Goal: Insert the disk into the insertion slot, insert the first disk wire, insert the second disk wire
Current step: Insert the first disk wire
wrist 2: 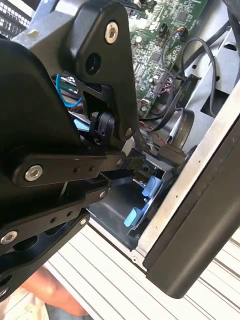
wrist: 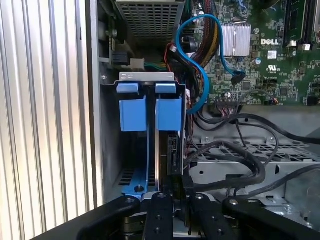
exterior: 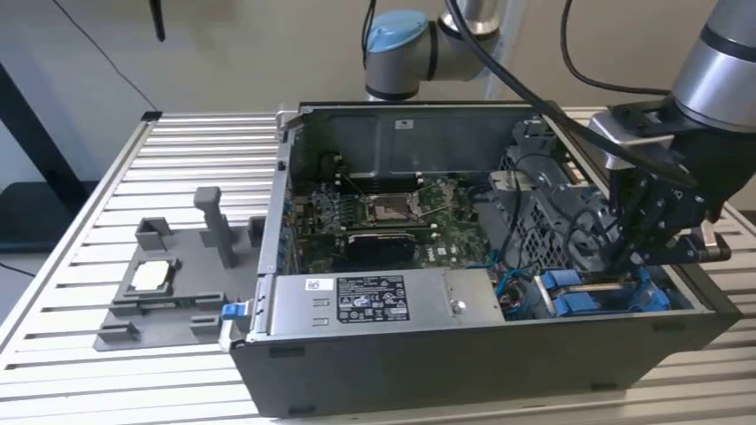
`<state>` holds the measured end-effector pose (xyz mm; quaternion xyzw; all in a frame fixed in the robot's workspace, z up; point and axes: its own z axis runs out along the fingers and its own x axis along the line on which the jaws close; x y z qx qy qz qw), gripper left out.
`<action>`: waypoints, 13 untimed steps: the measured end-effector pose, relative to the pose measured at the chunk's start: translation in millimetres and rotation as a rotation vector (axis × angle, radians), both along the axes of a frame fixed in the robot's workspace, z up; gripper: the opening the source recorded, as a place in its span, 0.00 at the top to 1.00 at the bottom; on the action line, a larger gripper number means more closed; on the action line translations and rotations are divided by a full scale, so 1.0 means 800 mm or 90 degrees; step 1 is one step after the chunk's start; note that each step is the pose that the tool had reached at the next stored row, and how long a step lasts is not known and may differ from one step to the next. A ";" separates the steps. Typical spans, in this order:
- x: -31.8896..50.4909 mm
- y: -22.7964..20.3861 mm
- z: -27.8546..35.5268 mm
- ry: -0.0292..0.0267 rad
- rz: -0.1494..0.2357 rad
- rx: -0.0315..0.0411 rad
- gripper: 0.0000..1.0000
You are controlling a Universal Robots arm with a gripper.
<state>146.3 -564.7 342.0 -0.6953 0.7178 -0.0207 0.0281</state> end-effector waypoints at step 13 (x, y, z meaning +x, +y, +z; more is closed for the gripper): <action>0.000 0.0013 -0.0015 -0.0056 -0.020 0.0005 0.81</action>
